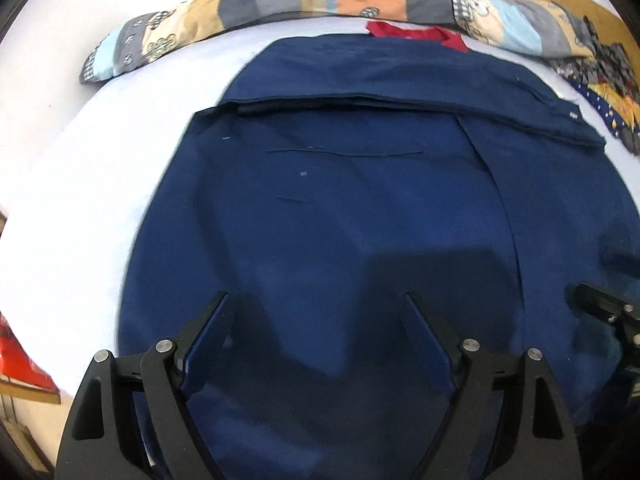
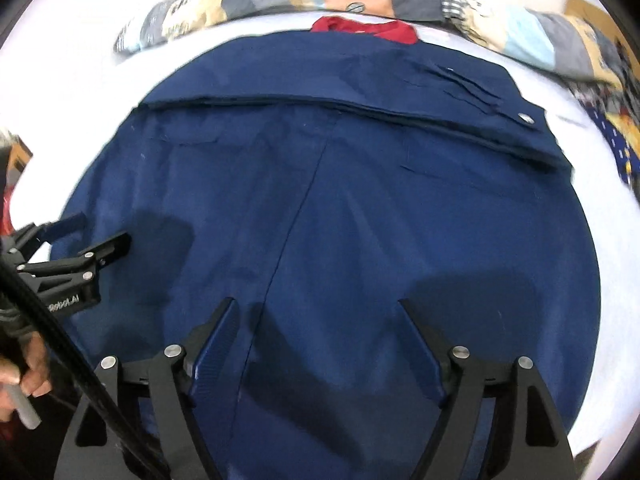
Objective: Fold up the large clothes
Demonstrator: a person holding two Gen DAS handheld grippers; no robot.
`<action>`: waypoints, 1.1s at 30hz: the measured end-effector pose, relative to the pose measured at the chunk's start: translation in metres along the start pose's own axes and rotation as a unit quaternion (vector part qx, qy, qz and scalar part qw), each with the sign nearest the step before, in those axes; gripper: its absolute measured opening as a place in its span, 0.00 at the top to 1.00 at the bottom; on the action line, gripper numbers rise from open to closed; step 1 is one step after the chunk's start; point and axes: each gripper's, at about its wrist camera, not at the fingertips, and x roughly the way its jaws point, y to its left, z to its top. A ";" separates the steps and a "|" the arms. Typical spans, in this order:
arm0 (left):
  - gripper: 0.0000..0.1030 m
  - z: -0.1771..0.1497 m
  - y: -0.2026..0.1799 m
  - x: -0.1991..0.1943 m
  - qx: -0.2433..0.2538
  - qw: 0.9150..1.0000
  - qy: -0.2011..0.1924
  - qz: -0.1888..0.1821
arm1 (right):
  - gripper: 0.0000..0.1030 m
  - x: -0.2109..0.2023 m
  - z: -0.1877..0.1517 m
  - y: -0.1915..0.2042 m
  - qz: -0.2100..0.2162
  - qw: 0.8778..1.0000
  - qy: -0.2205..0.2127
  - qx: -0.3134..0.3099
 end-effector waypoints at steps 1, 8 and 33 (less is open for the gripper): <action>0.18 -0.003 0.005 -0.004 -0.004 1.000 0.000 0.000 | 0.20 -0.007 -0.006 -0.004 0.005 1.000 -0.006 0.011; 0.18 -0.036 0.029 0.001 -0.027 0.997 0.066 -0.009 | 0.20 0.000 -0.052 -0.014 0.024 0.996 0.055 0.063; 0.37 -0.101 0.153 -0.024 -0.174 0.964 0.167 -0.111 | 0.24 -0.065 -0.122 -0.162 0.049 0.932 0.072 0.352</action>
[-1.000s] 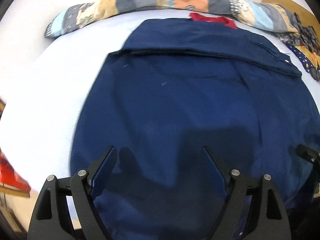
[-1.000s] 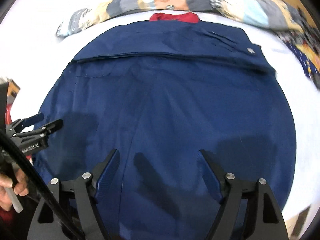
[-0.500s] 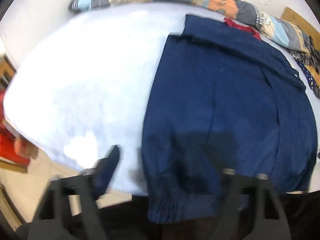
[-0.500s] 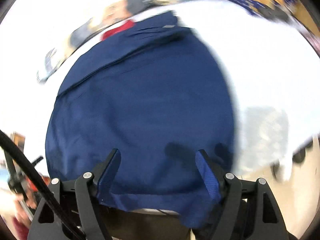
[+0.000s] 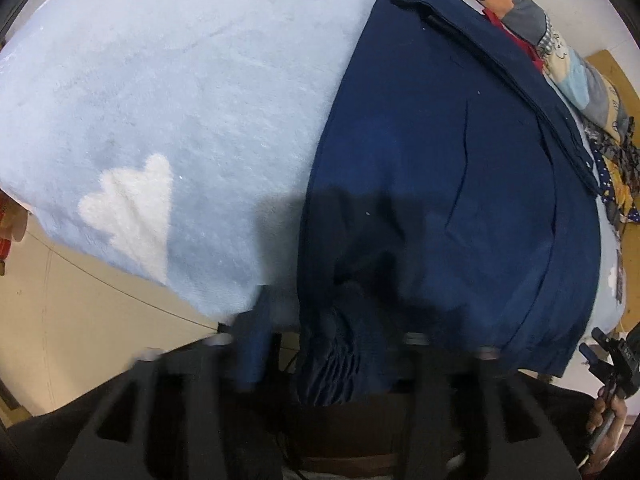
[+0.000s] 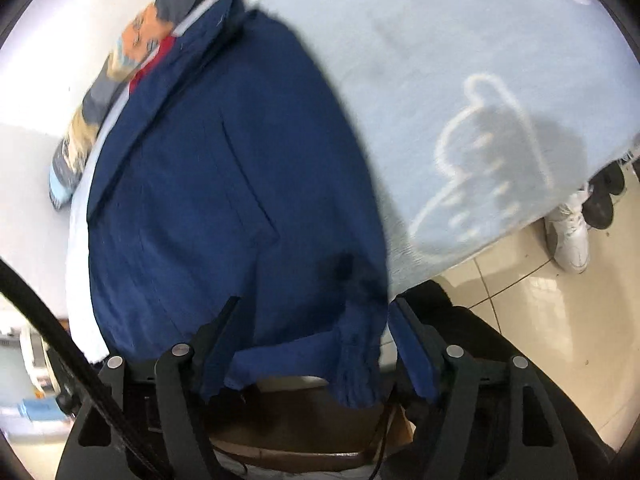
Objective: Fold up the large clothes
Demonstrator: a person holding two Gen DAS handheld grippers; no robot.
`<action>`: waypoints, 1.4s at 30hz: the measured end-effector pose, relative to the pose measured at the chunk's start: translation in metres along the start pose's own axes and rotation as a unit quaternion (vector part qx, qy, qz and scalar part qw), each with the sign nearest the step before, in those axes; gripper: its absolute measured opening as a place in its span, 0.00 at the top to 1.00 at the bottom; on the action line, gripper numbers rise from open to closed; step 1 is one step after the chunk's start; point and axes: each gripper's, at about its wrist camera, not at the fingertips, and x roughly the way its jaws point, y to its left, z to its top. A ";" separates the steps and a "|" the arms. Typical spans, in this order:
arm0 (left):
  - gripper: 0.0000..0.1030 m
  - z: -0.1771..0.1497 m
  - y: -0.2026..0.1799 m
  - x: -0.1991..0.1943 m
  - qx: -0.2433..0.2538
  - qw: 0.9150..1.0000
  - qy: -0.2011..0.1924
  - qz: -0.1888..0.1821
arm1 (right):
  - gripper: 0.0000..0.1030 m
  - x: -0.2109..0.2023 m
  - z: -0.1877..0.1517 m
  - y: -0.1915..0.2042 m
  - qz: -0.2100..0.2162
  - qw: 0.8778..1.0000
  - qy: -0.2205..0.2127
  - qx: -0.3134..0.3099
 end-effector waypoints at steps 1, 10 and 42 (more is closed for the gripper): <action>0.33 -0.001 -0.001 -0.001 0.001 1.000 0.003 0.000 | 0.24 0.000 -0.003 -0.004 -0.014 1.000 -0.002 0.009; 0.43 0.000 -0.021 0.020 0.049 0.997 0.051 -0.004 | 0.83 0.055 -0.036 0.000 -0.041 0.996 0.077 -0.014; 0.87 0.039 -0.056 -0.063 0.089 0.987 -0.100 -0.084 | 0.86 -0.105 -0.008 0.064 0.226 0.961 -0.121 -0.107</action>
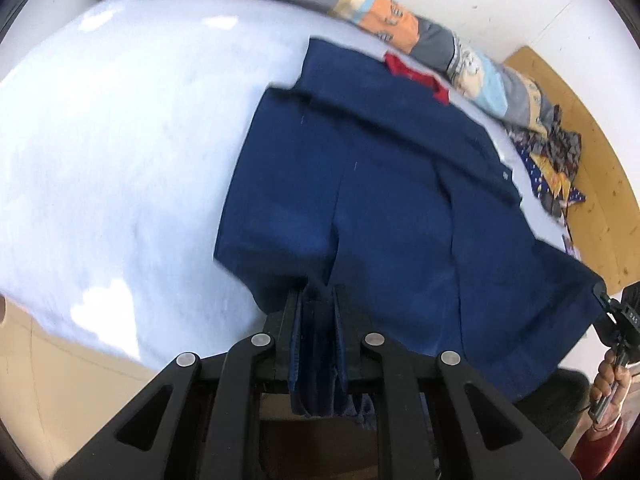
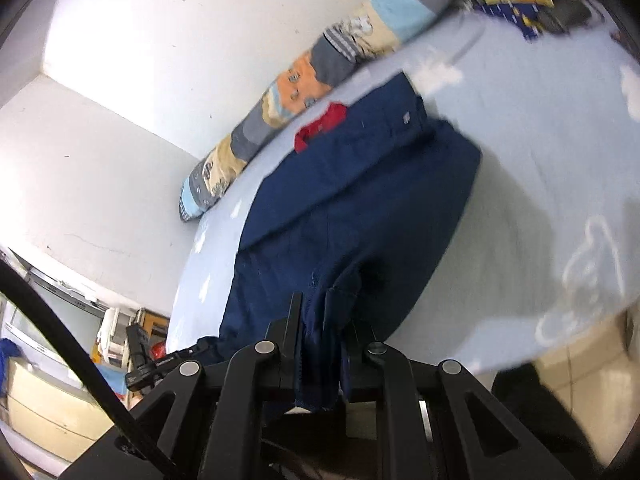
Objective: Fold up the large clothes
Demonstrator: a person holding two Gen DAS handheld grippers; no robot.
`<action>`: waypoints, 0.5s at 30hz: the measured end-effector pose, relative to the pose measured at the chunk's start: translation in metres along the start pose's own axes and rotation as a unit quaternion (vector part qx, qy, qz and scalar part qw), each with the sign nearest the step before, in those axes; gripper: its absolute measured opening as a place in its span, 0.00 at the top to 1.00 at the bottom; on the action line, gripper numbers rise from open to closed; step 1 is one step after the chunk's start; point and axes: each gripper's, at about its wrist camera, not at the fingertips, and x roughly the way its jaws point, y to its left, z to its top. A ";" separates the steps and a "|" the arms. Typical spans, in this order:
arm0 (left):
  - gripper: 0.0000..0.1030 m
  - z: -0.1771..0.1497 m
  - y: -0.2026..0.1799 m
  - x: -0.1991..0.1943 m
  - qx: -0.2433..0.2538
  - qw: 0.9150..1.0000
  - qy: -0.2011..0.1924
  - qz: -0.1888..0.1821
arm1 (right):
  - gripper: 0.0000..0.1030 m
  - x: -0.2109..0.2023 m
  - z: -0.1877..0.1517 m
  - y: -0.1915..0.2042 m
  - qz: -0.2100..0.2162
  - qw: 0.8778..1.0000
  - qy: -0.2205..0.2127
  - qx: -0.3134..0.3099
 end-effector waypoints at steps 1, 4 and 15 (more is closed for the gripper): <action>0.87 0.011 -0.002 -0.002 -0.002 1.000 -0.010 -0.002 | 0.86 -0.001 0.006 0.001 0.001 1.000 -0.006 -0.002; 0.87 0.047 -0.010 0.005 -0.004 1.000 -0.029 0.005 | 0.86 -0.002 0.028 0.006 -0.006 1.000 -0.027 -0.013; 1.00 0.157 -0.021 0.006 -0.024 0.996 -0.083 0.034 | 0.86 0.037 0.131 0.022 -0.044 0.996 -0.058 -0.050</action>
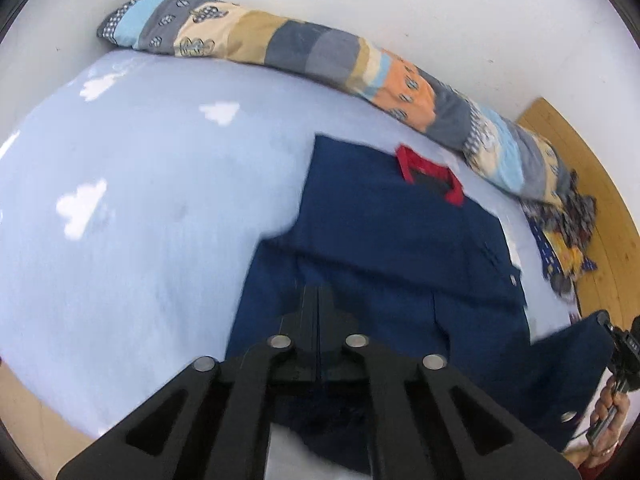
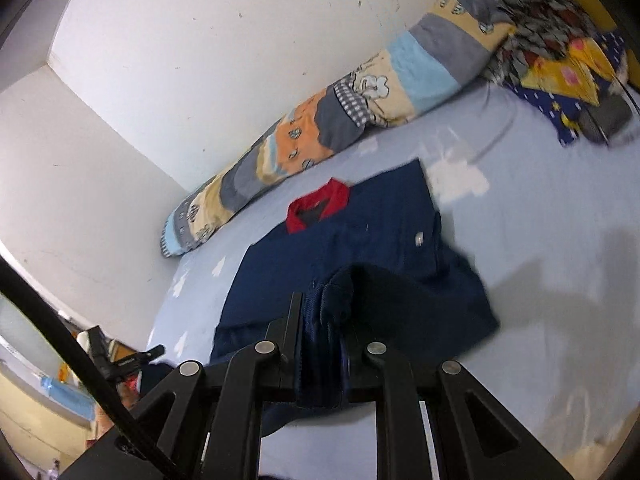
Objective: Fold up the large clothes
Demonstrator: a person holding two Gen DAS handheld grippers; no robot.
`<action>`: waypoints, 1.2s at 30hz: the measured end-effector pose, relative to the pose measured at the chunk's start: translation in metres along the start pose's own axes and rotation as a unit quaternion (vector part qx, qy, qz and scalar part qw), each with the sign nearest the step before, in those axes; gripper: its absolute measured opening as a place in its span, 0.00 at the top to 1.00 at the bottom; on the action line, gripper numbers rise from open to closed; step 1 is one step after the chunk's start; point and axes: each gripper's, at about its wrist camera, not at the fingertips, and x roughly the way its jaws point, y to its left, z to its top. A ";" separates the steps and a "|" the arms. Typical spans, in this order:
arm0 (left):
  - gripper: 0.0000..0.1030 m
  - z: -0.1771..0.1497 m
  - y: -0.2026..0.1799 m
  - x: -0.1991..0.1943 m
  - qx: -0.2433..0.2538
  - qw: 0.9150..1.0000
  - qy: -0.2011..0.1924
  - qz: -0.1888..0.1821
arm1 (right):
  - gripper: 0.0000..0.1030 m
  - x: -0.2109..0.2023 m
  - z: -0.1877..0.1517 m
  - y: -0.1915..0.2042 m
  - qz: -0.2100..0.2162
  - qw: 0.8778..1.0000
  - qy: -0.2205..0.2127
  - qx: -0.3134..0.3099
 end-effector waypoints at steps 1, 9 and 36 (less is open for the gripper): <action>1.00 0.013 0.000 0.008 -0.004 1.000 0.000 0.001 | 0.86 0.012 0.013 -0.001 -0.004 1.000 0.001 0.000; 1.00 0.106 0.002 0.068 0.000 1.000 0.013 -0.010 | 0.86 0.116 0.096 -0.021 -0.045 0.999 0.006 0.007; 0.50 0.131 -0.058 0.253 0.172 0.976 0.134 -0.016 | 0.86 0.138 0.111 -0.057 -0.053 0.998 0.015 -0.010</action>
